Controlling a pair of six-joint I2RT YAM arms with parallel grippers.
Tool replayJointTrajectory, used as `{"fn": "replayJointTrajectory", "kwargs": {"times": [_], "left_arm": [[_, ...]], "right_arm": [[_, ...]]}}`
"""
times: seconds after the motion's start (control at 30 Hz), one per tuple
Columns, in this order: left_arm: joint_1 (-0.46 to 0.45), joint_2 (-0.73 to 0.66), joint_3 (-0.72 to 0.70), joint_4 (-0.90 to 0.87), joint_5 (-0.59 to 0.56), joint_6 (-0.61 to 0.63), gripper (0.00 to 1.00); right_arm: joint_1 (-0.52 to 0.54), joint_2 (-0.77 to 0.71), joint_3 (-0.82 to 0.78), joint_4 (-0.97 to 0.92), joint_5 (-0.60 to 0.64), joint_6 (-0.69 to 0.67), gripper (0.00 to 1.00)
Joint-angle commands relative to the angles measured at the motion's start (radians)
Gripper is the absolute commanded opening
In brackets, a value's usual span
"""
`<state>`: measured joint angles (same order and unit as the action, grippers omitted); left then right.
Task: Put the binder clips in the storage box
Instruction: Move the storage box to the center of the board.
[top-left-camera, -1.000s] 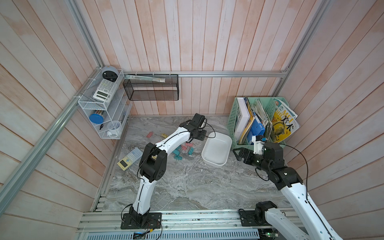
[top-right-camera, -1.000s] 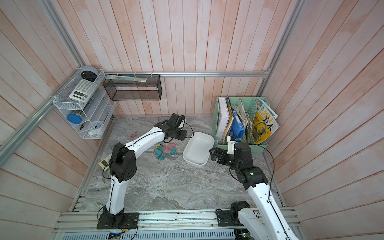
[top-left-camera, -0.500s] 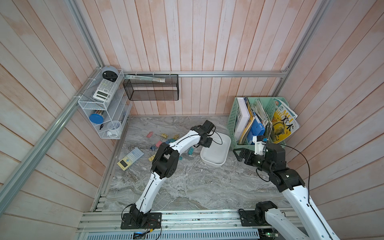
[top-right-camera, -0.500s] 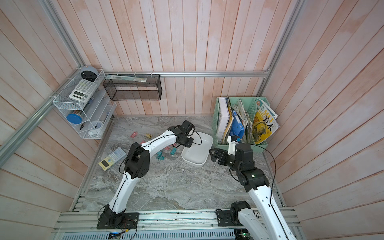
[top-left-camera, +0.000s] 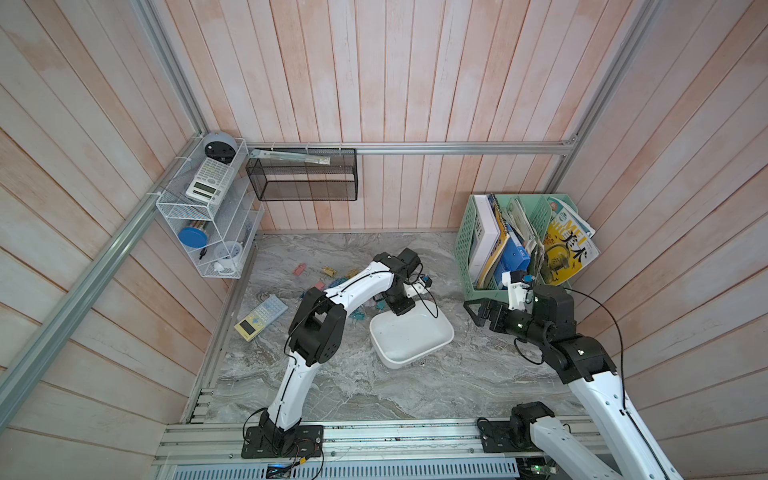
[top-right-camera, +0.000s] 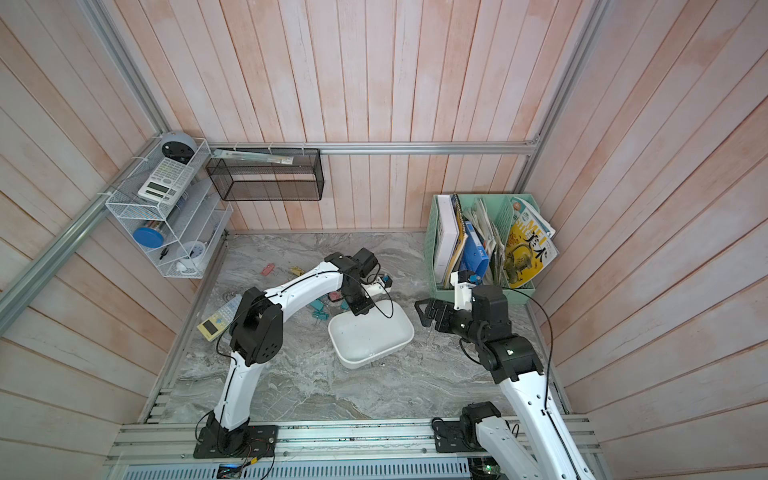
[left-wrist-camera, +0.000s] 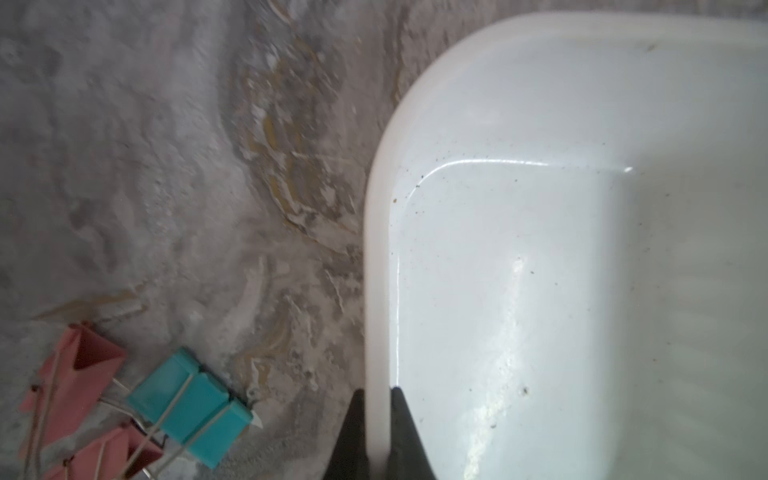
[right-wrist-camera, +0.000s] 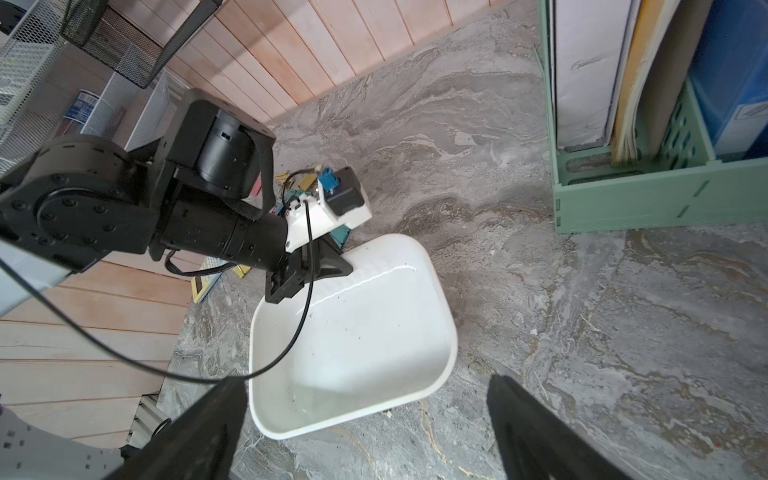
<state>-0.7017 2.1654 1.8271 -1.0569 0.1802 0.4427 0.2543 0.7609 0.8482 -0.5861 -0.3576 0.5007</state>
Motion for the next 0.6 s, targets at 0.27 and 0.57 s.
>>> {"fn": "replayJointTrajectory", "kwargs": {"times": [0.27,0.57], "left_arm": [[-0.049,-0.254,-0.400,0.383,0.041,0.103,0.01],[-0.051,-0.368,-0.551,0.600,0.014,0.076,0.25]], "right_arm": [[0.207,0.076,0.056,0.007,0.126,0.018,0.97],[0.304,0.131,0.087,0.040,0.184,0.037,0.98]]}}
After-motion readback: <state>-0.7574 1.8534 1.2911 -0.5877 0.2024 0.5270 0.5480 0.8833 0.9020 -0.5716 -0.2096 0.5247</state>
